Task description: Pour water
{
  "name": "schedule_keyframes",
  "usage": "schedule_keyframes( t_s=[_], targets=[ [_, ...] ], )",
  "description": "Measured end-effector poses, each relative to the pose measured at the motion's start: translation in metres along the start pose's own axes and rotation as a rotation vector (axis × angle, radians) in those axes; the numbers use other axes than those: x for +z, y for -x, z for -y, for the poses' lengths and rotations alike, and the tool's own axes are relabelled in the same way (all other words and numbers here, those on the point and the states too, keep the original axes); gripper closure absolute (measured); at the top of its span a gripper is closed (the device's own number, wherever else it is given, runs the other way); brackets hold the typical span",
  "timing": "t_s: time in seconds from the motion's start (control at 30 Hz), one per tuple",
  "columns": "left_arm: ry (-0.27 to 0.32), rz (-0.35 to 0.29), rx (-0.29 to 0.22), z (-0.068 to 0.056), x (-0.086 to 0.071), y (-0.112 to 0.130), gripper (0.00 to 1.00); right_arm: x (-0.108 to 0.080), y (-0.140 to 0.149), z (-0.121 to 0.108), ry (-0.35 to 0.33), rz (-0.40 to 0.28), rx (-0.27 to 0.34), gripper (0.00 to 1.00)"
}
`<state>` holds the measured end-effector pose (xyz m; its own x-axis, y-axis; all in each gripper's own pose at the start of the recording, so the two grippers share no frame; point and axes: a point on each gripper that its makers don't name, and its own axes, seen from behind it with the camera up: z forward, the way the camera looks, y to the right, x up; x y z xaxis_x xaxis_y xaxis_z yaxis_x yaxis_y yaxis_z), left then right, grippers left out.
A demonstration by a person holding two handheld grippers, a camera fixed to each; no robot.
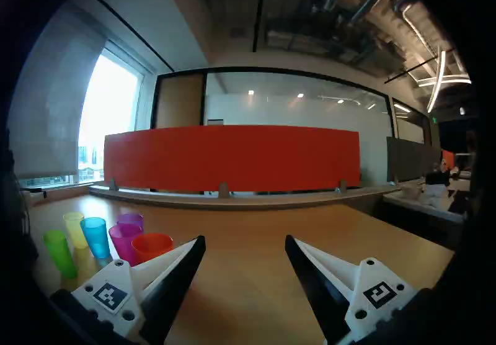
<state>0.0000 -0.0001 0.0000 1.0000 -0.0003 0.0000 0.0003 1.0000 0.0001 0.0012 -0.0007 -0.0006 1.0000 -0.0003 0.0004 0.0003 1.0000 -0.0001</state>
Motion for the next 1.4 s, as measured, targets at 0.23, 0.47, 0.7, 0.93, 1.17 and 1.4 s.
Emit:
schedule_keyframes(
  t_s=[0.23,0.47,0.7,0.93,1.17,1.4],
  targets=[
    [0.0,0.0,0.0,0.0,0.0,0.001,0.14,0.0,0.0,0.0,0.0,0.0,0.0,0.0],
    [-0.002,0.0,0.0,0.0,0.0,0.001,0.14,0.0,0.0,0.001,-0.005,0.0,0.0,0.0],
    [0.002,0.006,-0.011,0.001,0.003,-0.001,0.14,0.001,0.002,-0.004,-0.005,0.01,-0.001,0.0],
    [-0.001,0.011,-0.061,0.007,0.008,-0.018,0.14,0.001,-0.016,-0.005,-0.012,0.013,-0.014,0.0],
    [0.018,0.001,-0.048,0.011,0.016,-0.058,0.14,0.004,-0.052,0.003,-0.047,0.019,-0.038,0.0],
    [0.035,0.006,-0.042,0.015,0.026,-0.1,0.14,0.011,-0.098,0.0,-0.063,0.027,-0.029,0.0]
  ],
)
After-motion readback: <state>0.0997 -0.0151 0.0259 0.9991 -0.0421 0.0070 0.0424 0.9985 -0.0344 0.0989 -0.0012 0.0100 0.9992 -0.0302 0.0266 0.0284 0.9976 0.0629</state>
